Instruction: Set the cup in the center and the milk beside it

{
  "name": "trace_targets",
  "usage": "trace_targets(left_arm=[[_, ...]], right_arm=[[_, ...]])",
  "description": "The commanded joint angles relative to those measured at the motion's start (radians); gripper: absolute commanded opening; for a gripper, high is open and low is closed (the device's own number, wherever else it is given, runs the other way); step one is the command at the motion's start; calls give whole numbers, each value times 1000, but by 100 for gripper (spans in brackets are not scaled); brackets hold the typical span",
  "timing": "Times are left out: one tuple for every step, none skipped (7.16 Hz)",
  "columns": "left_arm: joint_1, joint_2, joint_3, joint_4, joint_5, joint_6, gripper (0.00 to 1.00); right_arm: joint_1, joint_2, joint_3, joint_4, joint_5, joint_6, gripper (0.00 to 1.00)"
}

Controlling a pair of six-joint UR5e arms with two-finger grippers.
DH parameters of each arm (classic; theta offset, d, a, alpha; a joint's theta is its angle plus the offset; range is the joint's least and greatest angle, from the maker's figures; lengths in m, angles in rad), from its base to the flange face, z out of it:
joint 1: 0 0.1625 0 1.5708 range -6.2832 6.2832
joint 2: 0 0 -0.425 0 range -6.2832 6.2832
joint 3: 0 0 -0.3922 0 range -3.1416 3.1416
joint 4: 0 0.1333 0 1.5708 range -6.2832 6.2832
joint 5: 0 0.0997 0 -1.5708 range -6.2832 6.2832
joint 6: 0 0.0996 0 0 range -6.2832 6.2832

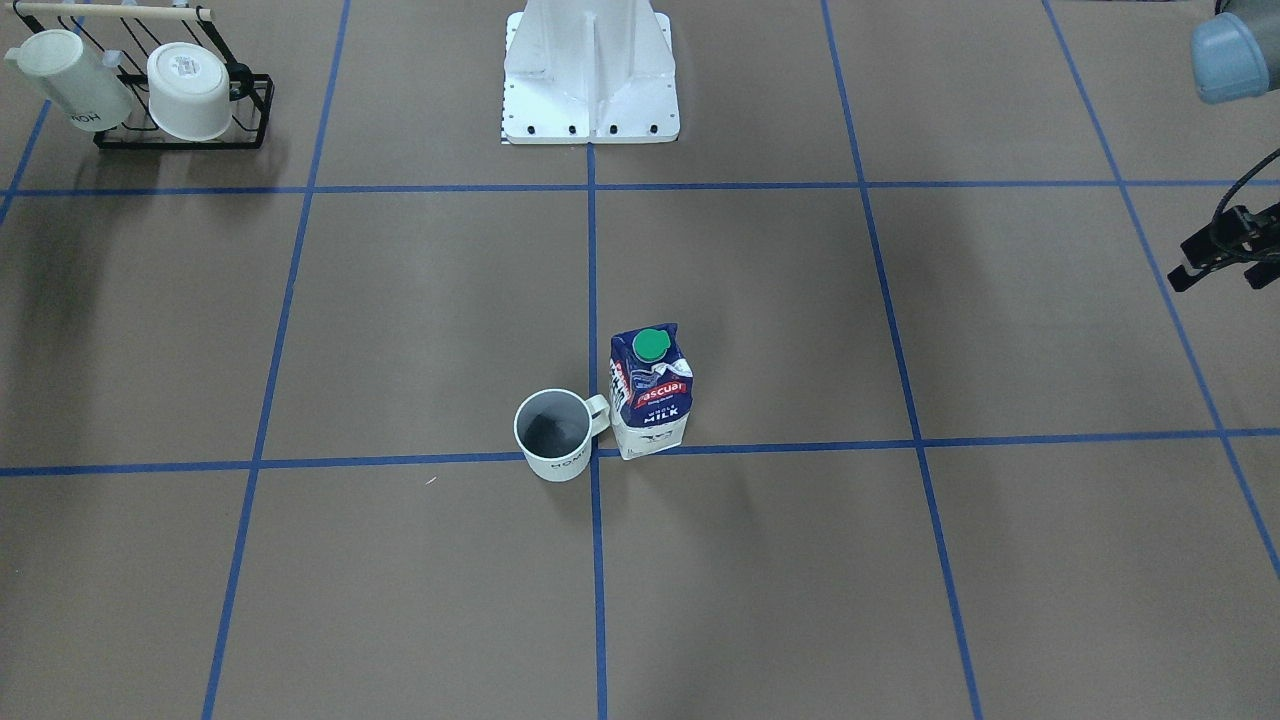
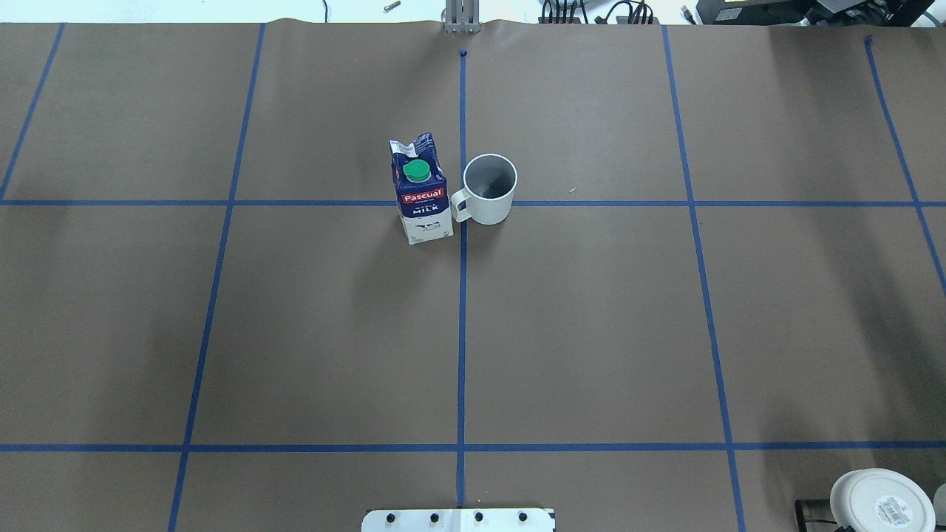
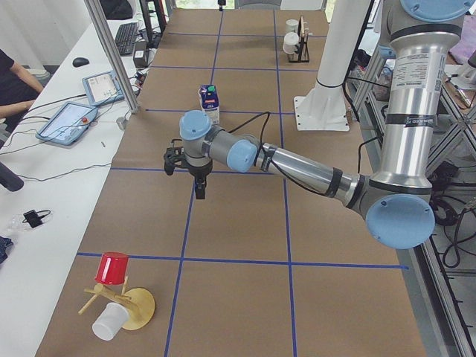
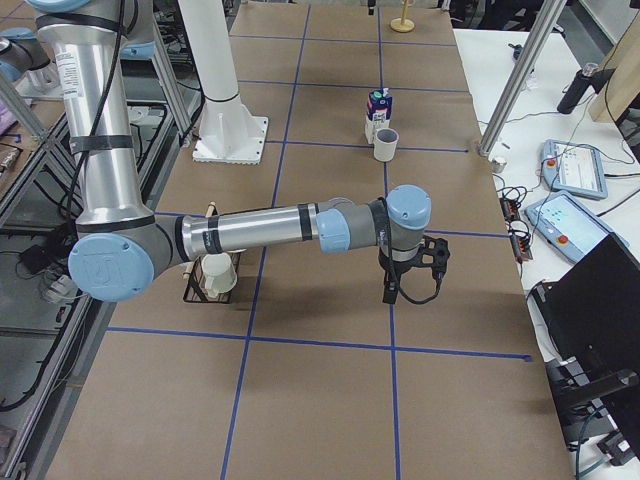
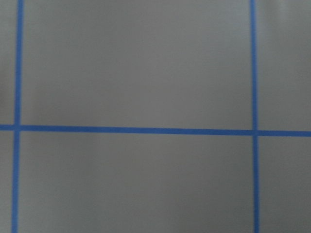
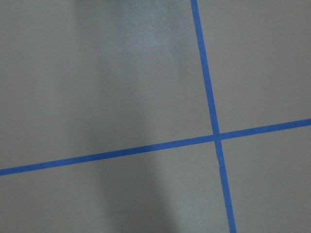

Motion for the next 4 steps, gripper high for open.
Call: trace_targets(left_arm=[[-92, 53, 52, -33, 3, 5, 98], [-123, 53, 76, -21, 3, 125, 98], [-167, 53, 134, -18, 3, 233, 98], [-198, 53, 186, -18, 6, 319, 98]], right_arm=[[35, -52, -14, -3, 9, -83, 100], [54, -62, -15, -17, 11, -99, 100], [60, -73, -17, -17, 14, -97, 100], [66, -76, -14, -29, 20, -93, 100]])
